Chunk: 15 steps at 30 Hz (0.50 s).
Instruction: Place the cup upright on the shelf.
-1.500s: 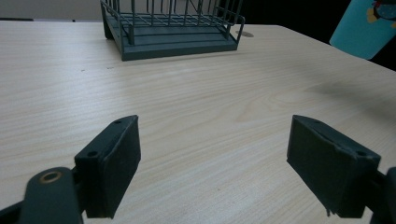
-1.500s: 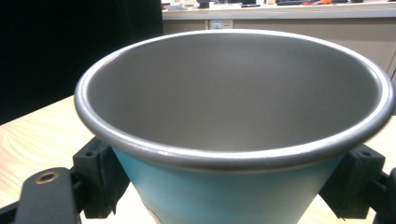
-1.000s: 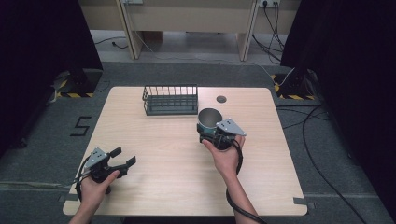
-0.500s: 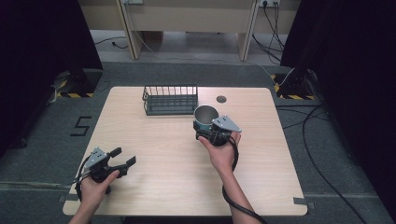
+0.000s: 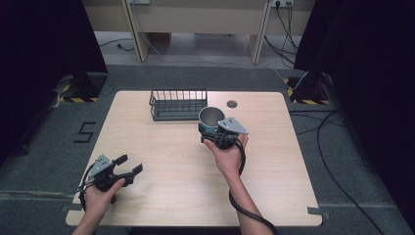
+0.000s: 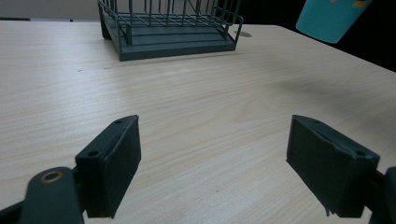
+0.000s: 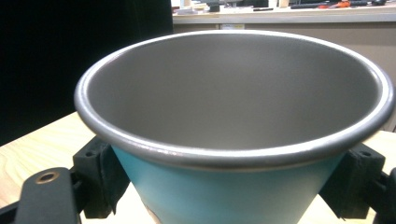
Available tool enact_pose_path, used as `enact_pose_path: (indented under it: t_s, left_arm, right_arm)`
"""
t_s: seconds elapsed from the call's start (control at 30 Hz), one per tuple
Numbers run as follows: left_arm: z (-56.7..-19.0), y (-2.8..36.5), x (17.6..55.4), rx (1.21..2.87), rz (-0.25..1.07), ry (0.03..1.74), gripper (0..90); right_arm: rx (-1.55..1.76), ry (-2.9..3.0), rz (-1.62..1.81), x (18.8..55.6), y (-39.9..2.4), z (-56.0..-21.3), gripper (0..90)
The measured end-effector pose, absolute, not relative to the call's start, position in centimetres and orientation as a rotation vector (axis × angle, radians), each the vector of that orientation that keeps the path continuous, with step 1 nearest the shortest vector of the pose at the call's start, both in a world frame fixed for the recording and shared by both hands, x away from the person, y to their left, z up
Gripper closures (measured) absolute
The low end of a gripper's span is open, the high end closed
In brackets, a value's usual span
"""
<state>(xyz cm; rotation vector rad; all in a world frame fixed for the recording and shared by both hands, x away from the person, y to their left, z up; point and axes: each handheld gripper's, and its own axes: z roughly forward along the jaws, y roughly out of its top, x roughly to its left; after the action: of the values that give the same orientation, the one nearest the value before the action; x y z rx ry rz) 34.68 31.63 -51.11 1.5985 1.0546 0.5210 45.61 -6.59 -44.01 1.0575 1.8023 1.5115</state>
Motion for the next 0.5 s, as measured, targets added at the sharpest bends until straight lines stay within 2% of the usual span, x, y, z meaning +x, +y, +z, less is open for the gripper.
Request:
enact_pose_path:
  t_s: [0.5]
  left_arm:
    - [-51.1,31.6,34.7,1.595,0.52,1.056,17.4]
  right_arm:
    - [1.043,1.804,1.52,46.7,-5.4,-43.3,17.2]
